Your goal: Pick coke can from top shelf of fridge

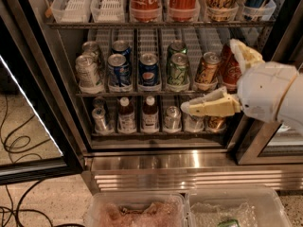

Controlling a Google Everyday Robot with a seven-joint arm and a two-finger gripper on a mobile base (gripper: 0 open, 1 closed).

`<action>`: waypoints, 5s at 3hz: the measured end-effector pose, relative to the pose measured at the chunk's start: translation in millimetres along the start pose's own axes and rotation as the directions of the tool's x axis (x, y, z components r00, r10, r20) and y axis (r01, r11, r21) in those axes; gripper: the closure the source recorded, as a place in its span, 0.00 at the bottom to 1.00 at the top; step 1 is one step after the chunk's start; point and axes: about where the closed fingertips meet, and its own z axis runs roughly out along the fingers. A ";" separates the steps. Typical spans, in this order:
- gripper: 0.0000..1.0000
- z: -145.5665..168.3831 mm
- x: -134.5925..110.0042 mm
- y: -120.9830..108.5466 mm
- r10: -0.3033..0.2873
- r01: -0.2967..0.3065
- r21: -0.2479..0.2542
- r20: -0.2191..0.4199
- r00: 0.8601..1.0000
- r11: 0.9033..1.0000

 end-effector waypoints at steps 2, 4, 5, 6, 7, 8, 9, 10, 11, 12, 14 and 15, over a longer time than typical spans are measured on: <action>0.00 -21.9 55.0 -51.4 0.179 -0.217 0.263 0.161 0.971 0.940; 0.00 -9.5 42.1 -45.5 0.196 -0.254 0.226 0.252 0.948 0.940; 0.00 13.9 14.6 -37.9 0.216 -0.302 0.165 0.402 0.890 0.939; 0.00 39.4 -27.9 -16.3 0.202 -0.257 0.050 0.487 0.850 0.965; 0.00 38.3 -37.4 -7.2 0.206 -0.246 0.012 0.510 0.835 0.969; 0.00 43.8 -43.2 -4.2 0.198 -0.224 -0.011 0.511 0.836 0.975; 0.00 49.5 -51.4 8.9 0.182 -0.210 -0.004 0.515 0.837 0.978; 0.00 52.2 -52.3 25.8 0.191 -0.251 0.047 0.516 0.835 0.967; 0.00 40.7 -82.8 35.9 0.242 -0.333 0.073 0.546 0.802 0.940; 0.00 44.4 -82.1 38.9 0.227 -0.313 0.071 0.543 0.809 0.947; 0.00 61.5 -84.3 41.8 0.194 -0.265 0.058 0.535 0.822 0.962; 0.00 71.1 -86.2 32.9 0.165 -0.241 0.081 0.522 0.837 0.967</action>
Offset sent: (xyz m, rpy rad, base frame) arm 0.0147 -0.0384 -0.0190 0.1530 -0.0412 -0.1381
